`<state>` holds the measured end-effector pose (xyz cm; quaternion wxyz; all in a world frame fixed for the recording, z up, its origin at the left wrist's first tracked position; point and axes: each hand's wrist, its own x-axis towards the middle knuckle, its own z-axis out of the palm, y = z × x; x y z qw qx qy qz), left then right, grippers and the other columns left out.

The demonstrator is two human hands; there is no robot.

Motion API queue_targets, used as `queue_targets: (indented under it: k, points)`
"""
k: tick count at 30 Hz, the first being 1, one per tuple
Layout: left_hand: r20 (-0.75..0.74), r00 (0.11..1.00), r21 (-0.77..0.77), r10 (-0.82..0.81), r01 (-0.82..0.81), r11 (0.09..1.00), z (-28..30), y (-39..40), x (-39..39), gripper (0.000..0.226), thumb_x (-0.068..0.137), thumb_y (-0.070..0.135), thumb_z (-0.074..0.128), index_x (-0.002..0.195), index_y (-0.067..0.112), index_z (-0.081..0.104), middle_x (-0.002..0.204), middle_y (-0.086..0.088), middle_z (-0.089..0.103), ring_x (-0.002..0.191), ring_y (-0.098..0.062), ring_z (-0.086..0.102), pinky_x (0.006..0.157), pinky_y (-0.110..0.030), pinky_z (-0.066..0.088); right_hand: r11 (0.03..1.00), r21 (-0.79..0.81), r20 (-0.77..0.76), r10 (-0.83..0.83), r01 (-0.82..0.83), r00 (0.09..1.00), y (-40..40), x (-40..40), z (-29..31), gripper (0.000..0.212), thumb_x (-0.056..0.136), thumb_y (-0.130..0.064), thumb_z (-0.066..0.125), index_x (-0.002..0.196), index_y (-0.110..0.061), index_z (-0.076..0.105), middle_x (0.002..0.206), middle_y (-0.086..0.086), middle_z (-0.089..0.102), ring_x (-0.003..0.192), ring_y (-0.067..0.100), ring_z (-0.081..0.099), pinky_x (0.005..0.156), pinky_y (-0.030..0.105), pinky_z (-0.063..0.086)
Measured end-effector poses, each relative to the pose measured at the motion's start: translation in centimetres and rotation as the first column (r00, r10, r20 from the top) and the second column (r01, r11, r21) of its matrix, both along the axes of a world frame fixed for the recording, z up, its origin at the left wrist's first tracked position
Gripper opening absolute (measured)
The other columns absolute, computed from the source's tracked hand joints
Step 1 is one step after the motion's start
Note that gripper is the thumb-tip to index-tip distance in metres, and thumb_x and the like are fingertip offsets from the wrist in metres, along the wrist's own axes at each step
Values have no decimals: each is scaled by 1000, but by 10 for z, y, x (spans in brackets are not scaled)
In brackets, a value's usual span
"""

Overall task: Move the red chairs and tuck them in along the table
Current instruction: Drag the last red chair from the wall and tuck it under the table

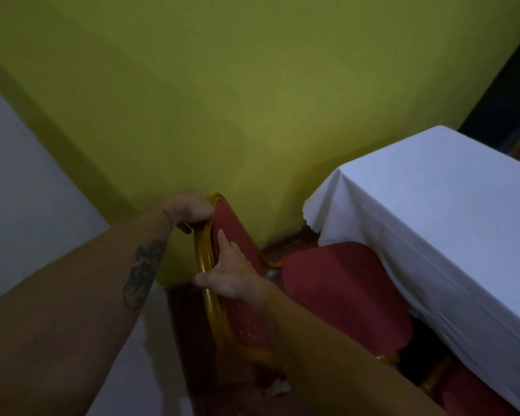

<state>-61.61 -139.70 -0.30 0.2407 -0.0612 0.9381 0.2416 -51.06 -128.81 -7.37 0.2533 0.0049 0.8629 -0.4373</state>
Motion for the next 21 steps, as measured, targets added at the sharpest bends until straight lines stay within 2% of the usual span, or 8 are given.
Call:
queue_targets:
  k: [4,7,10,11,12,15,19,21]
  points:
    - [-11,997,-121,-71,69,990,4,35,43,33,93,11,47,63,1,55,71,-16,57,56,-27,54,46,-30,43,1000,-28,0,-8,8,1000,27,33,3,127,69,-44,80,166,-28,0,170,12,21,154,33,26,120,45,33]
    - [-38,986,-234,-162,149,961,7,58,84,32,96,15,47,79,-3,67,93,-25,66,75,-35,64,50,-28,43,1000,-24,4,-17,17,1000,54,67,6,119,69,-40,81,166,-32,12,161,9,40,145,31,40,114,42,42]
    - [-79,982,-256,-170,145,956,5,84,135,34,98,13,46,115,-7,67,123,-24,67,106,-38,66,67,-37,52,999,7,-65,-44,45,997,83,106,13,57,75,-29,78,130,-34,63,115,2,69,109,27,65,98,43,55]
    - [-64,986,-237,-157,138,962,3,93,151,33,99,11,43,111,-7,68,121,-24,67,104,-37,67,69,-38,52,999,34,-107,-39,43,994,90,120,16,46,76,-27,76,120,-34,66,107,3,70,102,28,67,95,44,57]
    - [-63,987,-207,-148,132,969,-5,98,161,33,100,10,41,99,-5,69,109,-24,68,91,-36,68,63,-36,51,997,60,-141,-37,46,989,95,134,18,58,77,-27,72,133,-33,59,112,5,70,105,31,66,96,44,55]
    - [-56,998,-15,9,-10,1000,-24,113,188,29,99,13,40,77,3,56,77,-15,56,59,-24,53,49,-29,47,985,155,-153,-45,69,987,109,181,17,102,81,-28,65,165,-25,7,143,15,56,129,39,55,106,50,47]
    - [-74,959,246,273,-248,937,-38,135,212,16,93,16,52,80,7,55,83,-11,56,67,-23,54,50,-28,42,963,256,-98,-64,87,993,142,231,9,74,90,-30,64,157,-22,35,143,17,56,131,44,53,106,50,46]
    - [-44,936,269,348,-324,907,-52,142,209,56,73,30,56,113,-8,59,106,-20,66,90,-33,66,71,-36,57,959,275,-76,-48,67,996,159,235,12,69,87,-28,67,153,-26,43,140,16,59,128,43,56,105,48,47]
